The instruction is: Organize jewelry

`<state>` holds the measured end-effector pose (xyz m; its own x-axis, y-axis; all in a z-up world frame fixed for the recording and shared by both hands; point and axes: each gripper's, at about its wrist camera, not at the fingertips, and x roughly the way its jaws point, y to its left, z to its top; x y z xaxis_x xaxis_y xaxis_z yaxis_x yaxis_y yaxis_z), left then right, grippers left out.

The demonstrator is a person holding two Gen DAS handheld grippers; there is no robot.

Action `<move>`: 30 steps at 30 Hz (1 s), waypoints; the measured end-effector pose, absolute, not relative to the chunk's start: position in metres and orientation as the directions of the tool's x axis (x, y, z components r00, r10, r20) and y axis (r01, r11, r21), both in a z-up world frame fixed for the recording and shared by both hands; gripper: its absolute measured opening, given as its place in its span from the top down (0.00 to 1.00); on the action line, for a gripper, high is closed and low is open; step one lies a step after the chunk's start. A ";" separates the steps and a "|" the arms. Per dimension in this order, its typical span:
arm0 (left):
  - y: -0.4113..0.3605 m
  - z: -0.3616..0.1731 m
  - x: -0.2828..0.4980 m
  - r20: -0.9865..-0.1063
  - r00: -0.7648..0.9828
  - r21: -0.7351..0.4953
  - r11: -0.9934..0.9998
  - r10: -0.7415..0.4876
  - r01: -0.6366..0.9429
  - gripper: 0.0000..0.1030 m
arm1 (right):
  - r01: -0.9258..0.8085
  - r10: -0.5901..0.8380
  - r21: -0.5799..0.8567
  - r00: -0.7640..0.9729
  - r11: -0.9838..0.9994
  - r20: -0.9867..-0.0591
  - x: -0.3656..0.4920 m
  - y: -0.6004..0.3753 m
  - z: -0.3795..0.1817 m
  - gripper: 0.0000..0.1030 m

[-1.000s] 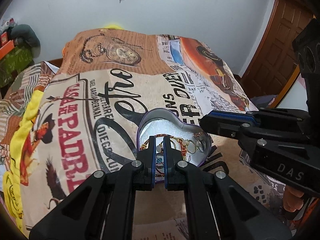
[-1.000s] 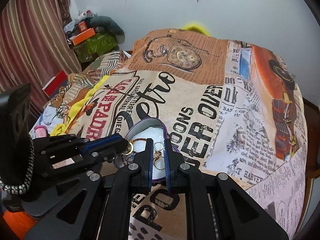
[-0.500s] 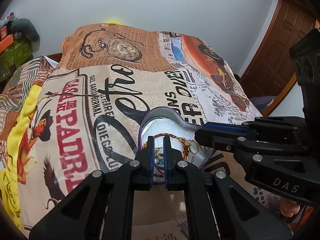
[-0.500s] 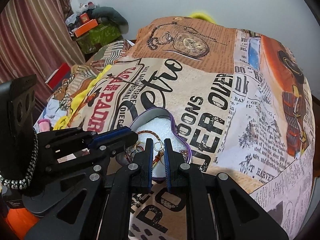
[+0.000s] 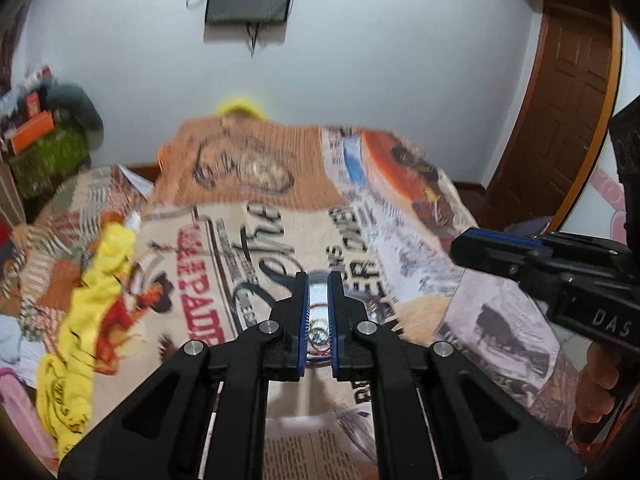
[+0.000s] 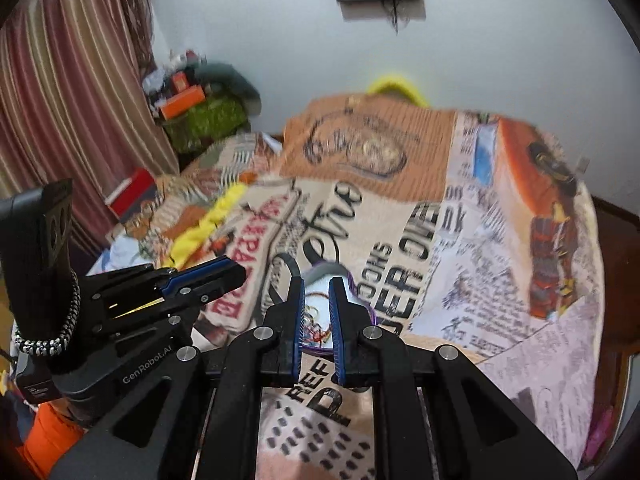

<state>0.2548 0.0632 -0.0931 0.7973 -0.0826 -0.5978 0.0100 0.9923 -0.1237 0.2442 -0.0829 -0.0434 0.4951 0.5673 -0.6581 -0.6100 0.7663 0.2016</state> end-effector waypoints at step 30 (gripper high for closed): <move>0.019 0.032 -0.007 -0.037 0.993 -0.046 0.993 0.110 -0.112 0.09 | -0.470 0.475 0.078 0.877 0.879 -0.075 0.012 -0.161 0.079 0.03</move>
<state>-0.0075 0.0187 0.0323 0.9932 0.1104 -0.0370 -0.1121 0.9926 -0.0462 0.0116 -0.1610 0.0793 0.8767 0.4751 -0.0752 -0.4699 0.8793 0.0780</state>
